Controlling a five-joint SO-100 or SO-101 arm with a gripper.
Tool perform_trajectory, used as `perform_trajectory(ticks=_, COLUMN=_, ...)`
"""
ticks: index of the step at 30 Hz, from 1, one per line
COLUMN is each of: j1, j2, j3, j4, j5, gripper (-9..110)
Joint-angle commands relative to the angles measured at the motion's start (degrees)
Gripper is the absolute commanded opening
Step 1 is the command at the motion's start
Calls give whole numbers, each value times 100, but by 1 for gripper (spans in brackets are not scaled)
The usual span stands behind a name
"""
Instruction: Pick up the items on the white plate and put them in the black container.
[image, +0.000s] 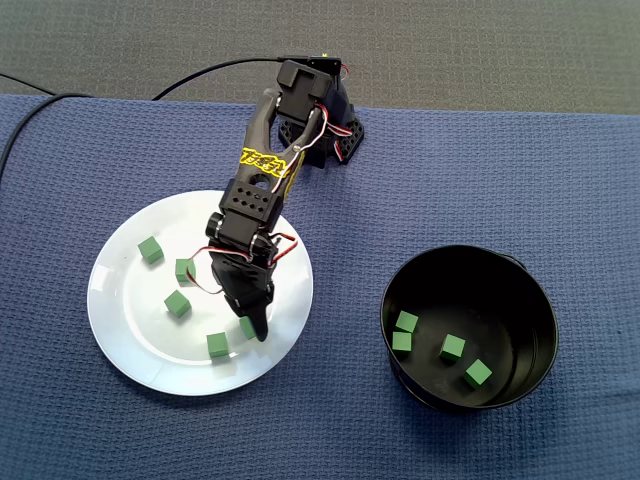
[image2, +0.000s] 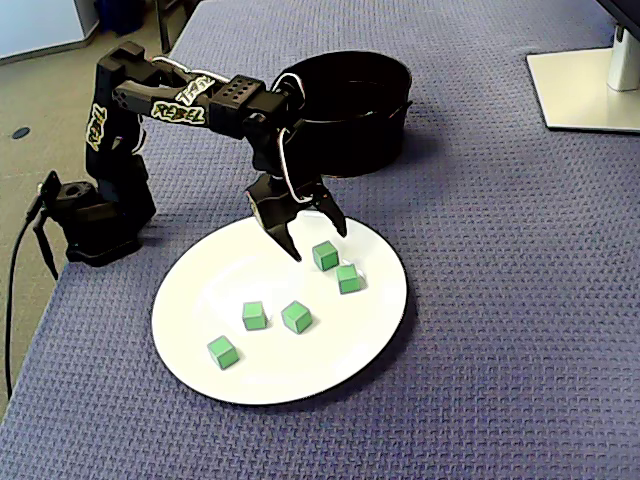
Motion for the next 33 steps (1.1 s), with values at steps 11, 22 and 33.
perform_trajectory(ticks=11, j1=0, j2=-79, j3=62, j4=-387, j5=-123, gripper=10)
perform_trajectory(ticks=22, j1=-9, j2=-123, j3=316, j4=-800, j5=-141, gripper=0)
perform_trajectory(ticks=33, j1=-589, j2=3841, j3=-1846, j4=-255, j5=1556, gripper=0)
